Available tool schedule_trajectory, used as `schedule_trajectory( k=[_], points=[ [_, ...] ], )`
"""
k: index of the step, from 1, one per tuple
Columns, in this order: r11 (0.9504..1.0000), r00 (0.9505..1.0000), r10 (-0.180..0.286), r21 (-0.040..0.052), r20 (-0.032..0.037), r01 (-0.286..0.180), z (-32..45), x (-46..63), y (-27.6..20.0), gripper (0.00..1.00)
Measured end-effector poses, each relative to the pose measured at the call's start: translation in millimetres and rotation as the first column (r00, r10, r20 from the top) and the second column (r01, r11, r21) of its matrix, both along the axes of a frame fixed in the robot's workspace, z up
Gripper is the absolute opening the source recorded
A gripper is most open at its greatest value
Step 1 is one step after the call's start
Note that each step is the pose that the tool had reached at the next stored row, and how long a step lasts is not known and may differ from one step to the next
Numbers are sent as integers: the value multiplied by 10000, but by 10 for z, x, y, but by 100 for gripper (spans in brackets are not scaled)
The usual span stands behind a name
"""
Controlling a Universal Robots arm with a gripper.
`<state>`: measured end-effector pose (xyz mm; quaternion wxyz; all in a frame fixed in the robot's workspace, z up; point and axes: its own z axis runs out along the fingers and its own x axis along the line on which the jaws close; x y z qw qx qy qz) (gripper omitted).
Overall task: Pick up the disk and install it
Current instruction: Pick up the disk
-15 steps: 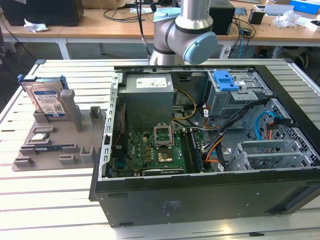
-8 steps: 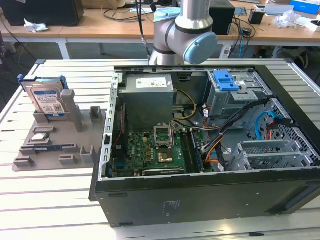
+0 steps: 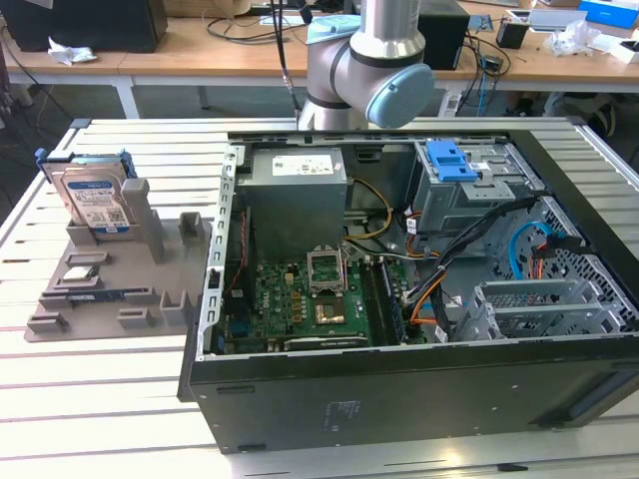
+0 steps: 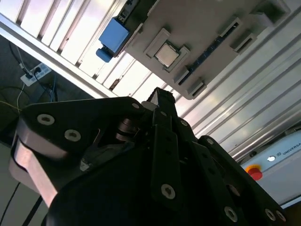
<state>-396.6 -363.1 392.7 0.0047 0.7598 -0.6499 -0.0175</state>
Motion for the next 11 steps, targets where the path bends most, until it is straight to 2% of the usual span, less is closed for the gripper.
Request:
schedule_trajectory(
  k=[6,9,11],
  points=[
    [9984,9985,-555,-36,1,555,0,0,1,10],
    [9944,9944,-1055,-40,1,1055,-1,0,2,10],
    [9938,9938,-1111,-39,2,1111,-1,0,1,10]
  ],
)
